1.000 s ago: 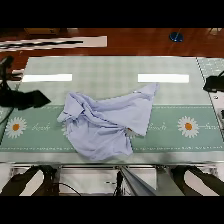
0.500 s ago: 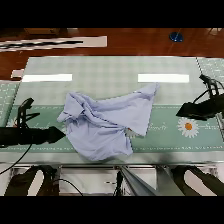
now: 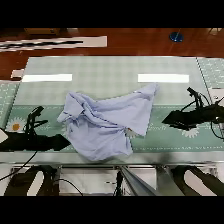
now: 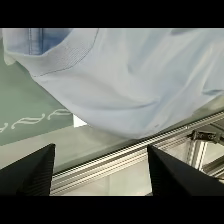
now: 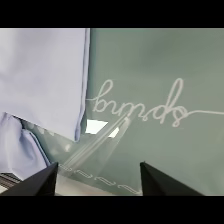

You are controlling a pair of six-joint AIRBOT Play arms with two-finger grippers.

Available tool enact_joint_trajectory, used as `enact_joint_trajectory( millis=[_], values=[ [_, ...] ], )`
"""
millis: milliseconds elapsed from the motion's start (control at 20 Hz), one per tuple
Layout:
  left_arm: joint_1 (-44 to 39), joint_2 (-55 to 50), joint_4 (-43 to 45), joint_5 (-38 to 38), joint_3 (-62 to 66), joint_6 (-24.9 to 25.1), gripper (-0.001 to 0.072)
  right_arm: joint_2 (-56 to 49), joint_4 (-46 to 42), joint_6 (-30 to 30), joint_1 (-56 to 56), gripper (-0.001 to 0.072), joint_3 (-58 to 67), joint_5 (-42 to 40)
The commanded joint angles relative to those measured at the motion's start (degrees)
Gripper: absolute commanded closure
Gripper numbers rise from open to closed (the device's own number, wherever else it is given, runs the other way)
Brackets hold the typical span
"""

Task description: Fold the shirts.

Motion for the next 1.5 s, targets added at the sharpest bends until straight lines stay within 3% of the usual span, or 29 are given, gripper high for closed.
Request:
enact_joint_trajectory(
  millis=[0, 300, 650, 1100, 1450],
  values=[
    [-3.98, -1.22, 0.04, -0.42, -0.48, -1.57, 0.0015, 0.04, 5.75, -1.11, 0.09, 0.0119, -2.69, -3.15],
    [-11.52, -8.92, 0.04, 0.39, -0.96, -2.36, 0.0015, 0.04, 6.84, -1.73, 0.09, 0.0119, -2.69, -5.01],
    [-19.89, -19.5, 0.04, 7.96, -0.96, -3.52, 0.0015, 0.04, 6.82, -2.78, 0.09, 0.012, -2.69, -5.73],
    [-21.24, -26.49, -4.87, 18.84, -0.57, -3.19, 0.0014, 0.04, 6.75, -3.19, 0.09, 0.012, -2.69, -6.29],
    [-23.8, -37.75, -4.87, 20.9, 3.89, -3.3, 0.0039, 0.04, 6.78, -3.19, 0.09, 0.012, -2.69, -6.25]
  ],
)
